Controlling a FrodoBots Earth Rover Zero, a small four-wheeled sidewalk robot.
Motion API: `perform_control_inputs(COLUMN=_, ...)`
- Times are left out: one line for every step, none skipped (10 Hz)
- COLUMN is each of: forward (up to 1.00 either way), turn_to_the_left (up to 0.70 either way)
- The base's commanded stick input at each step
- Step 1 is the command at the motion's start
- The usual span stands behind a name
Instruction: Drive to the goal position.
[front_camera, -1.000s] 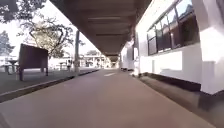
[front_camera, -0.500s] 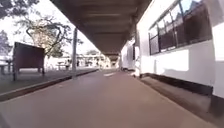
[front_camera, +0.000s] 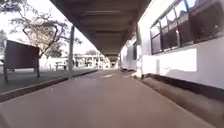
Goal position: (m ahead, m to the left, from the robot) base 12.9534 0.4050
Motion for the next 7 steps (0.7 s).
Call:
perform_control_inputs(forward=0.70, turn_to_the_left=0.00)
perform_control_inputs(forward=0.70, turn_to_the_left=0.00)
perform_control_inputs(forward=0.70, turn_to_the_left=0.00)
perform_control_inputs(forward=0.70, turn_to_the_left=0.00)
perform_control_inputs(forward=0.70, turn_to_the_left=0.00)
perform_control_inputs(forward=0.70, turn_to_the_left=0.00)
perform_control_inputs(forward=0.70, turn_to_the_left=0.00)
